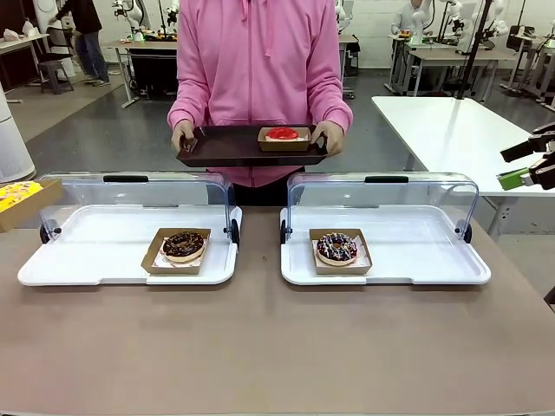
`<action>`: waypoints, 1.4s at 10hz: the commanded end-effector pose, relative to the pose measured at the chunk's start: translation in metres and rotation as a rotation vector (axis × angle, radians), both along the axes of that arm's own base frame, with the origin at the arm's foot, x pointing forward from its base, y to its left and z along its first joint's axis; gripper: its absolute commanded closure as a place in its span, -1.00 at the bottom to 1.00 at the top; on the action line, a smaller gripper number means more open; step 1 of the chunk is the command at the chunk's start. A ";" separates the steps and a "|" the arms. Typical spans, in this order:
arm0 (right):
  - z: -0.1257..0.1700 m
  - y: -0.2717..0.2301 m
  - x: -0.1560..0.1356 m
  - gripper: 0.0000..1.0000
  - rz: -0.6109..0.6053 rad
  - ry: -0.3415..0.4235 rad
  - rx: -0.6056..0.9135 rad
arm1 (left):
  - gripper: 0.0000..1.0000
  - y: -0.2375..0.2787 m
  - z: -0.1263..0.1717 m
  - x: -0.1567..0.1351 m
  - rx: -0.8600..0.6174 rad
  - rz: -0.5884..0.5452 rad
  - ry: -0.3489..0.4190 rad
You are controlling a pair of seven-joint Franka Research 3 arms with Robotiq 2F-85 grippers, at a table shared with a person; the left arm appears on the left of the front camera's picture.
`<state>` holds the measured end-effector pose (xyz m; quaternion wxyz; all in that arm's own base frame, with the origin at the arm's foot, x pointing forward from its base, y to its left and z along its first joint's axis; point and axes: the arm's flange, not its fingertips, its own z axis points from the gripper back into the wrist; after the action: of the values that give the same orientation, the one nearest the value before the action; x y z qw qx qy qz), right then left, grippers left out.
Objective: Provide the desired donut to the person.
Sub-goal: Place the picked Paper togo box onto the Handle tray extended by the person.
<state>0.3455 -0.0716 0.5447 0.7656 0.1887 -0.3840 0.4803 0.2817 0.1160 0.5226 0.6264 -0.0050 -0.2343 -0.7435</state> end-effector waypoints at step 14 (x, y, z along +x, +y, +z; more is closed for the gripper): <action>-0.001 -0.001 0.000 -1.00 0.012 -0.001 0.005 | 1.00 0.002 0.001 -0.001 0.005 0.013 -0.005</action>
<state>0.3455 -0.0716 0.5447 0.7656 0.1888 -0.3840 0.4803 0.2817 0.1160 0.5226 0.6264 -0.0050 -0.2343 -0.7434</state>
